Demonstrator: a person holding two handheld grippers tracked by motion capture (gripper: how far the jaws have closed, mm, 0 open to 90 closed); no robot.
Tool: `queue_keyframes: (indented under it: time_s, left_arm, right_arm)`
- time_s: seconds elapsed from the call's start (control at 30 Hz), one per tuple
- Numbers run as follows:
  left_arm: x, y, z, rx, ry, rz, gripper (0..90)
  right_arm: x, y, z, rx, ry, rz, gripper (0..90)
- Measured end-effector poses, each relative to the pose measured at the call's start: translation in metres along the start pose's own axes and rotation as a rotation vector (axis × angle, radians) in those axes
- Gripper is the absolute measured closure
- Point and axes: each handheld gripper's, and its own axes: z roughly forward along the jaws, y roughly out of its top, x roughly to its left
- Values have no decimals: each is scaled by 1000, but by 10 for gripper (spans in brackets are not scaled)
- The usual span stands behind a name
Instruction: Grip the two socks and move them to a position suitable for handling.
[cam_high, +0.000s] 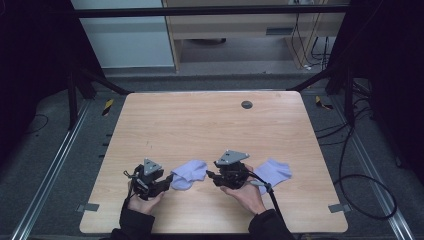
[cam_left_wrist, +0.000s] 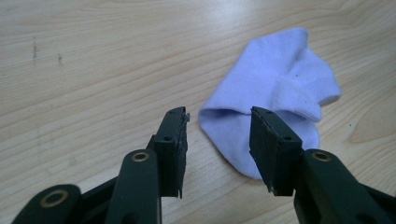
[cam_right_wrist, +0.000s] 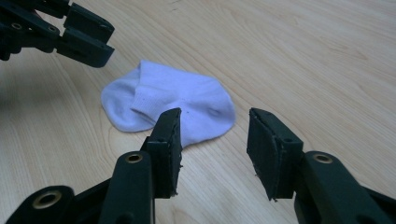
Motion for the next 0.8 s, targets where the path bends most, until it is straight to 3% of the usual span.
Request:
queue_keyframes:
  time_s: [0.23,0.5,0.8]
  left_arm:
    - [-2,-3,11,21,-12,25,580]
    - [-5,-4,16,49,-21,17,598]
    - [-7,-6,22,93,-29,24,681]
  right_arm:
    - [7,1,21,33,12,-23,594]
    - [12,-2,47,88,23,-34,639]
    - [15,-7,58,127,35,-47,670]
